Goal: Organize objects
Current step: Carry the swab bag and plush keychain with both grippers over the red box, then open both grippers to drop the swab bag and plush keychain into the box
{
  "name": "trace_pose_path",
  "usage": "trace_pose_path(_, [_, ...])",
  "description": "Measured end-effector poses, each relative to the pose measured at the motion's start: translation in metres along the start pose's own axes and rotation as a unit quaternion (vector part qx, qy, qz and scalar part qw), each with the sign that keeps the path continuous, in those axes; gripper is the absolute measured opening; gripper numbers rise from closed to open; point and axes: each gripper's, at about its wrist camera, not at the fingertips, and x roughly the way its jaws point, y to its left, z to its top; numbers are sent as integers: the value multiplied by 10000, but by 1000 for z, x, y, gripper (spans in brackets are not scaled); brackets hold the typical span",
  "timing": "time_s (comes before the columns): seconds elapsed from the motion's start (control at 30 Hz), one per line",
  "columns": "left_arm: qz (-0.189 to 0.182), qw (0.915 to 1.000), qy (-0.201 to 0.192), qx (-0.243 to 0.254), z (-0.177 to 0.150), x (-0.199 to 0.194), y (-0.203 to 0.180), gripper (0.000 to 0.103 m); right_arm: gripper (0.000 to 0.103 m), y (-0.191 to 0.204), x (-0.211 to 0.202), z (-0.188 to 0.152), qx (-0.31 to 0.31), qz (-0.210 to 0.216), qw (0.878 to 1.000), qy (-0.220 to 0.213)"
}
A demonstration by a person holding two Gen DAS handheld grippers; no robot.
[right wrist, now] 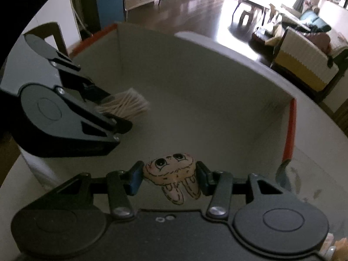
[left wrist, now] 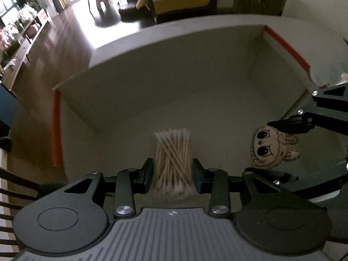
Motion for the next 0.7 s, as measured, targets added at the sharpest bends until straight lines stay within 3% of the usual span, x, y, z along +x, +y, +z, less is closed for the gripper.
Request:
trace_pose_path(0.43, [-196, 9970, 748, 33, 9, 12, -3, 37, 52, 12, 2, -9, -80, 3, 9994, 337])
trace_pose_path(0.5, [-189, 9970, 752, 30, 8, 10, -4, 40, 56, 13, 1, -8, -96, -50, 9994, 315])
trace_pose_path(0.57, [-182, 9974, 699, 50, 7, 7, -5, 52, 61, 12, -2, -8, -71, -88, 9996, 270])
trace_pose_path(0.7, [-113, 9987, 483, 116, 2, -7, -9, 55, 61, 10, -11, -11, -5, -86, 9998, 177])
